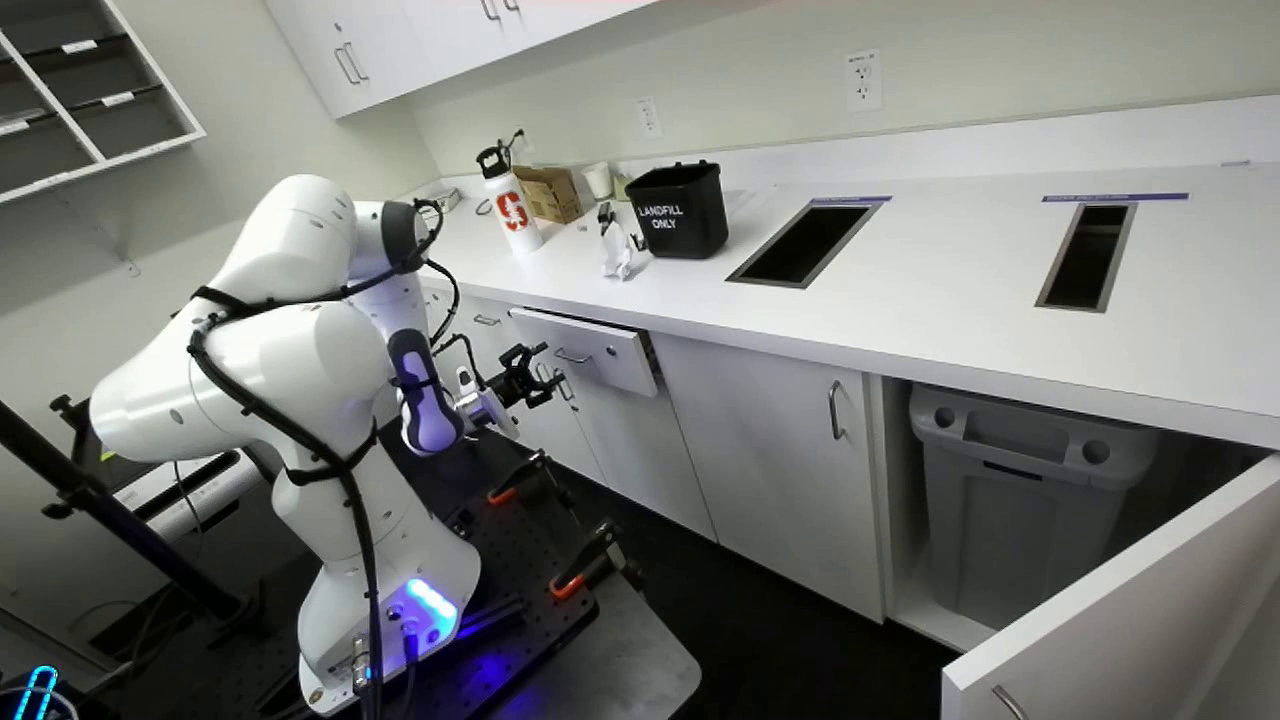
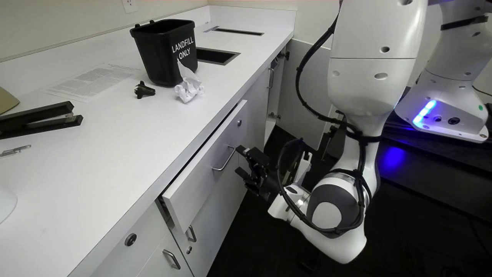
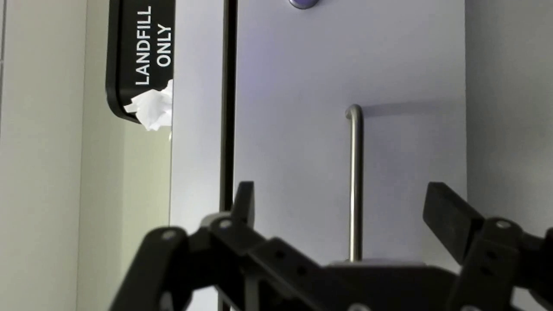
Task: Open the first drawer from the right
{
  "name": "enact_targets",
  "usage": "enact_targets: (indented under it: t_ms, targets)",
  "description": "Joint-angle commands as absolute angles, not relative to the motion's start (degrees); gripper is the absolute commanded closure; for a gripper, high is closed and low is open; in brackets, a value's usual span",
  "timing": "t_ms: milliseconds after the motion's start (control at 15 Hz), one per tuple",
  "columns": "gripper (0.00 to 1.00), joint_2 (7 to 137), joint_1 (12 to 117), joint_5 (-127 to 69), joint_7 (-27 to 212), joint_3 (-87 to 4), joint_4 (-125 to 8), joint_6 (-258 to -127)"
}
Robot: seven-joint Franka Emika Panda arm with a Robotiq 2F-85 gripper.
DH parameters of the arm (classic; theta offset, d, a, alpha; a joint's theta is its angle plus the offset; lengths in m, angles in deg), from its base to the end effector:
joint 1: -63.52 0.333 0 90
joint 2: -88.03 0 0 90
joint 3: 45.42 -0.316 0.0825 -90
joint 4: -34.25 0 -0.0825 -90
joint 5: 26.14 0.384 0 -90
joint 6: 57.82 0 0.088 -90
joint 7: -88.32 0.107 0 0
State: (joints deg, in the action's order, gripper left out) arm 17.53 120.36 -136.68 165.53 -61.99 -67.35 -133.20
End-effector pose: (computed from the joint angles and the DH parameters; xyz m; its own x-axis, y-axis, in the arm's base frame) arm 0.2472 0.4541 -0.0703 0.1759 0.9844 0.0095 -0.0470 -0.0012 0.9989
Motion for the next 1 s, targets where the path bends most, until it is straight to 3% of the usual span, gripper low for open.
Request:
enact_targets:
  t_ms: [0, 467, 533, 667, 933]
  targets:
    - [0.0, 13.6, 119.9, -138.1, 166.7, -61.8, -61.5, -131.4]
    - [0.0, 9.5, 121.1, -141.1, 165.1, -60.7, -53.7, -131.4]
    - [0.25, 9.2, 121.3, -141.2, 165.1, -60.6, -53.1, -131.3]
    - [0.34, 8.7, 121.5, -141.5, 165.0, -60.5, -52.1, -131.3]
    - [0.66, 8.0, 122.1, -141.2, 165.0, -60.4, -51.1, -131.2]
